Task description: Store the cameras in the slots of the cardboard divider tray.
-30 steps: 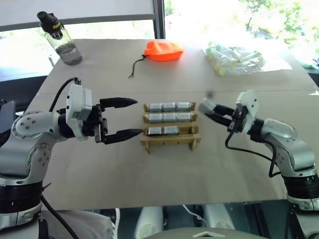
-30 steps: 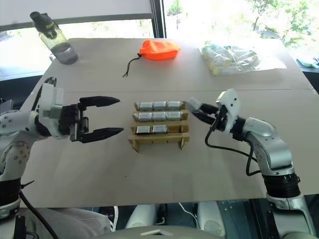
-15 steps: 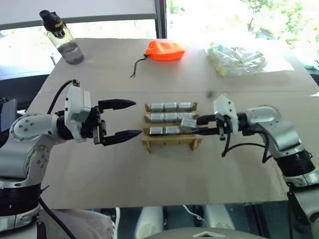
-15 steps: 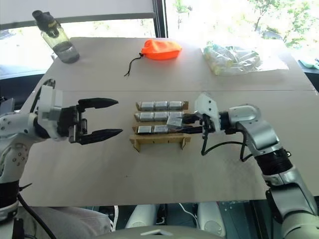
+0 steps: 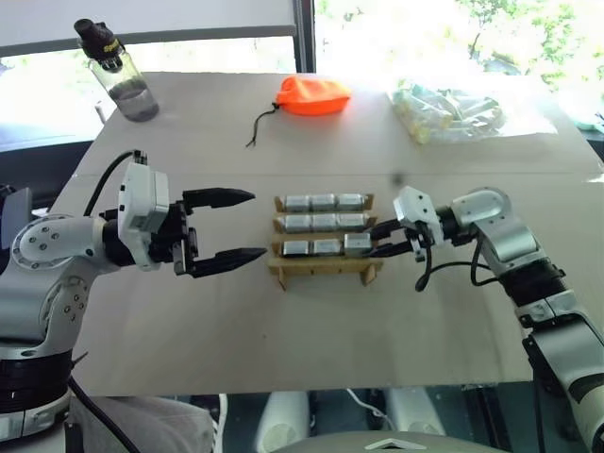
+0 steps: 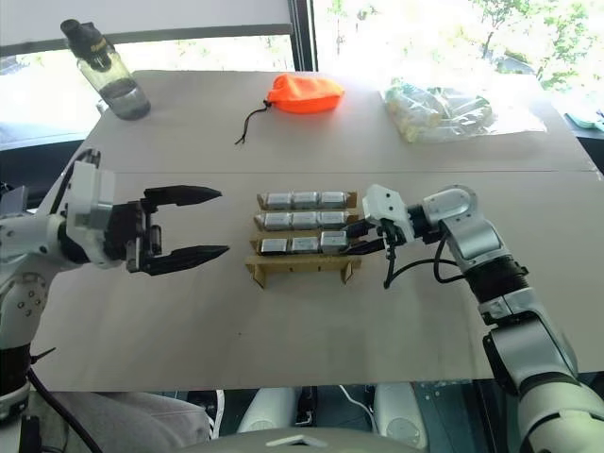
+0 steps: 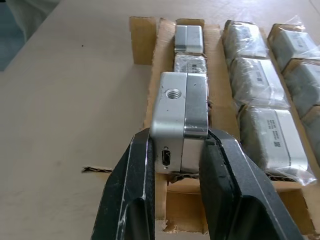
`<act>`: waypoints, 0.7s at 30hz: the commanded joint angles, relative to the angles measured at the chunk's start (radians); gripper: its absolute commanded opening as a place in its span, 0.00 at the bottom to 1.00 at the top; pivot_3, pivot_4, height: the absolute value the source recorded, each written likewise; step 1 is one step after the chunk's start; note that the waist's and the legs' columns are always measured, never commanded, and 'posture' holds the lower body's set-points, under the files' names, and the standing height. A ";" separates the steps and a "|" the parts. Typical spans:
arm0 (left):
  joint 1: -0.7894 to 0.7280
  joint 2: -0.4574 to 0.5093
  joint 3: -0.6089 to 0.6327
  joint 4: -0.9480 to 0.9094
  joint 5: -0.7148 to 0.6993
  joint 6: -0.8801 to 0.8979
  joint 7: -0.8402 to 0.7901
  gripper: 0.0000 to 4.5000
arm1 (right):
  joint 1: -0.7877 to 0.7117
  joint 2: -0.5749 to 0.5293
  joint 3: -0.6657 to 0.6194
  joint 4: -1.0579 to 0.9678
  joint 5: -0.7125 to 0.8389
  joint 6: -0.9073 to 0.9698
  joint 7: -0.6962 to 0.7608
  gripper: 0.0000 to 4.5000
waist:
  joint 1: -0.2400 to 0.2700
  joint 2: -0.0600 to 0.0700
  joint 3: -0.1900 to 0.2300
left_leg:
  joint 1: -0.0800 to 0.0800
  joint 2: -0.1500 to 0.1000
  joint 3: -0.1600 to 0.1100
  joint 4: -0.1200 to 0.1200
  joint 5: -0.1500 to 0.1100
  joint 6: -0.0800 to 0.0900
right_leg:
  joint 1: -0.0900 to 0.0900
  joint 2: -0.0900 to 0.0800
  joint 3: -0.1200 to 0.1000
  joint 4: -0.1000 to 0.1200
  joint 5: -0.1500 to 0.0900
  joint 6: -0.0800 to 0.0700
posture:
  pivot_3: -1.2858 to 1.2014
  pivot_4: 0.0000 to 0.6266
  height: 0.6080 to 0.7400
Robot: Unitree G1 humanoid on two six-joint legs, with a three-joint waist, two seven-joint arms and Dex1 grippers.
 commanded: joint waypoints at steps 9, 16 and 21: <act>0.031 0.050 0.043 -0.051 -0.032 0.013 -0.028 0.98 | -0.075 0.057 -0.014 0.159 -0.068 -0.124 0.007 0.15 | -0.003 0.000 0.000 | 0.001 0.000 0.001 0.000 0.000 0.000 | 0.000 0.000 0.001 0.000 0.000 0.000 | 0.52 0.24 1.00; 0.088 0.102 0.048 -0.061 -0.016 0.031 -0.062 0.98 | -0.079 0.065 -0.016 0.180 -0.080 -0.135 0.006 0.15 | -0.004 0.000 0.000 | 0.002 0.001 0.001 0.000 0.000 0.000 | 0.001 0.000 0.001 0.002 0.000 0.000 | 0.52 0.24 1.00; 0.110 0.139 0.033 -0.057 0.008 0.047 -0.060 0.98 | -0.071 0.066 -0.014 0.172 -0.080 -0.127 0.009 0.15 | -0.004 0.000 0.000 | 0.002 0.001 0.001 0.000 0.000 -0.001 | 0.001 0.000 0.001 0.002 0.000 0.000 | 0.52 0.24 1.00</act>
